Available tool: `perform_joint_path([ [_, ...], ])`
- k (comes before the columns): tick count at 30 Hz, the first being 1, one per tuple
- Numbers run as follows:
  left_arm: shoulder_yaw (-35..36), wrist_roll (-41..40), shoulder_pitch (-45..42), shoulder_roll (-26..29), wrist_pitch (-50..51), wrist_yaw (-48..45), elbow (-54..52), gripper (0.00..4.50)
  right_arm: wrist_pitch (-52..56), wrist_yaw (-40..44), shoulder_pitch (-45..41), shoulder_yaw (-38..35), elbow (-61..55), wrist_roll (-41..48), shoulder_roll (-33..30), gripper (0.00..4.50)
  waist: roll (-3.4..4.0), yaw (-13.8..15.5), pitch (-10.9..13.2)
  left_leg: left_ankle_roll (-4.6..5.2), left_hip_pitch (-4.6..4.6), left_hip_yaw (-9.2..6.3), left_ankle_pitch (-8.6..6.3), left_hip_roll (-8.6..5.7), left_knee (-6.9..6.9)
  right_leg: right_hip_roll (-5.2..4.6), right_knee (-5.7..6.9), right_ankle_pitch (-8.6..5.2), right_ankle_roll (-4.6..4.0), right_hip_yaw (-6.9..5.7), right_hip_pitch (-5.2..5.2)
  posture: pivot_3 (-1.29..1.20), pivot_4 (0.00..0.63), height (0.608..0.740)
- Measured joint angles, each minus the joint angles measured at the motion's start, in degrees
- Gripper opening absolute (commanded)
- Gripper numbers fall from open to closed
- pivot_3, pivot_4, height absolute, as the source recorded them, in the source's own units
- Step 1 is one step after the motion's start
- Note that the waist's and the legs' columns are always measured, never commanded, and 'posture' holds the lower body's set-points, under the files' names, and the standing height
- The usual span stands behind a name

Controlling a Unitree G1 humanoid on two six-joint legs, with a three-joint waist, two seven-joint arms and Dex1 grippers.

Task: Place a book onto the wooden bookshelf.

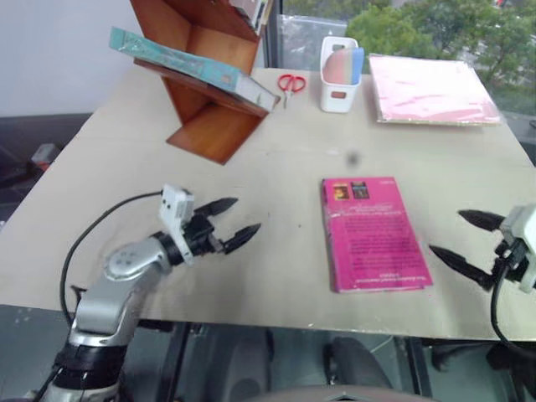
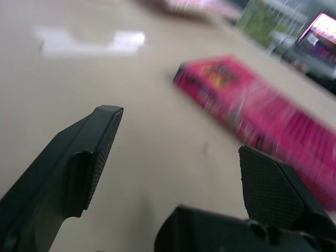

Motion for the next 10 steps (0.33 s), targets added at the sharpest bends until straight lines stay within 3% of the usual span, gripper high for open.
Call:
perform_joint_path([
  [10, 5.81, -0.60, 6.37, 3.43, 0.04, -3.79, -0.28, 4.26, 2.28, 0.39, 0.60, -1.38, 4.21, -3.02, -0.81, 4.50, -0.01, -0.01, -0.01, 0.02, 0.00, 0.16, -0.02, -0.15, -0.29, -0.27, -0.17, -0.06, -0.08, 0.03, -0.08, 0.00, 0.150, 0.740],
])
